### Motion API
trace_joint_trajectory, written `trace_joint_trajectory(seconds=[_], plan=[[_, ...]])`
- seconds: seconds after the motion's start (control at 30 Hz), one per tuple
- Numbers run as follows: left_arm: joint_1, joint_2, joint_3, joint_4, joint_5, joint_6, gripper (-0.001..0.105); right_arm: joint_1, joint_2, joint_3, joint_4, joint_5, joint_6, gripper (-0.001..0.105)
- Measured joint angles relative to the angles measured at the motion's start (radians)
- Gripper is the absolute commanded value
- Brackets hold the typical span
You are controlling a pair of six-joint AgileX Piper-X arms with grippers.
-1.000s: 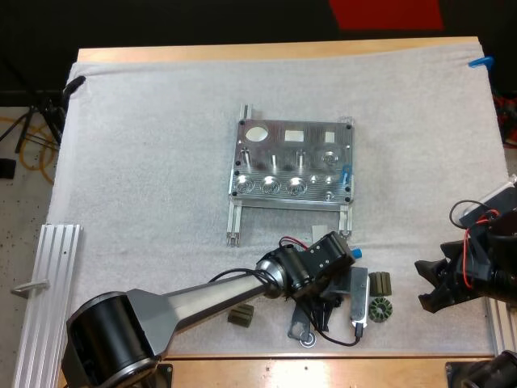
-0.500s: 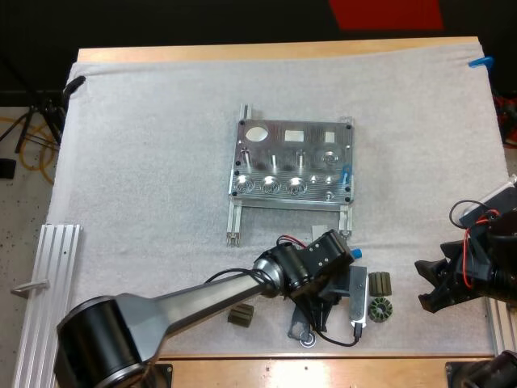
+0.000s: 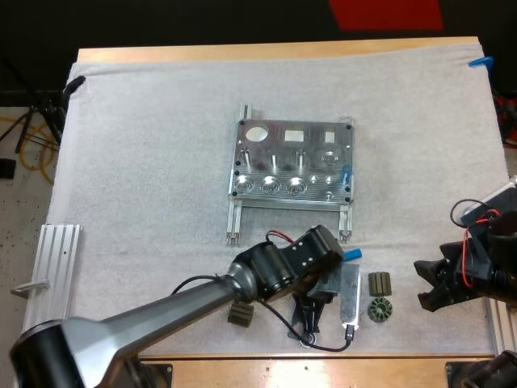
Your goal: Load cells from right to left
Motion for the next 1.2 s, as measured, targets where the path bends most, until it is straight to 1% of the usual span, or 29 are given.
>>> trace_joint_trajectory(seconds=[0.1, 0.2, 0.3, 0.37, 0.43, 0.57, 0.6, 0.67, 0.77, 0.93, 1.1, 1.17, 1.2], plan=[[0.016, -0.048, 0.000, 0.007, -0.016, -0.002, 0.000, 0.000, 0.000, 0.025, -0.002, -0.045, 0.036, 0.047], [0.052, -0.104, 0.000, 0.008, -0.020, -0.023, 0.000, 0.000, 0.000, 0.067, -0.005, -0.087, 0.068, 0.047], [0.099, -0.152, 0.000, 0.008, -0.022, -0.047, 0.000, 0.000, 0.000, 0.122, -0.049, -0.162, 0.110, 0.047], [0.127, -0.183, 0.000, 0.008, -0.024, -0.048, 0.000, 0.000, 0.000, 0.165, -0.111, -0.229, 0.156, 0.047], [0.142, -0.203, 0.000, 0.008, -0.024, -0.047, 0.000, 0.000, 0.000, 0.189, -0.172, -0.265, 0.179, 0.047], [0.148, -0.229, -0.002, 0.025, 0.018, -0.049, 0.000, 0.000, 0.000, 0.257, -0.324, -0.325, 0.255, 0.047], [0.148, -0.230, -0.002, 0.026, 0.020, -0.049, 0.000, 0.000, 0.000, 0.269, -0.338, -0.336, 0.269, 0.047], [0.148, -0.233, -0.002, 0.028, 0.038, -0.049, 0.000, 0.000, 0.000, 0.314, -0.408, -0.370, 0.307, 0.049], [0.148, -0.234, -0.002, 0.033, 0.067, -0.049, 0.000, 0.000, 0.000, 0.370, -0.492, -0.386, 0.372, 0.055], [0.148, -0.234, -0.002, 0.033, 0.127, -0.050, 0.000, 0.000, 0.000, 0.446, -0.582, -0.388, 0.449, 0.055], [0.148, -0.234, -0.002, 0.033, 0.171, -0.050, 0.000, 0.000, 0.002, 0.464, -0.611, -0.386, 0.463, 0.055], [0.148, -0.234, -0.002, 0.033, 0.224, -0.050, 0.000, 0.000, 0.011, 0.464, -0.619, -0.382, 0.465, 0.055], [0.148, -0.234, -0.002, 0.033, 0.238, -0.050, 0.000, 0.000, 0.016, 0.464, -0.619, -0.382, 0.465, 0.055]])
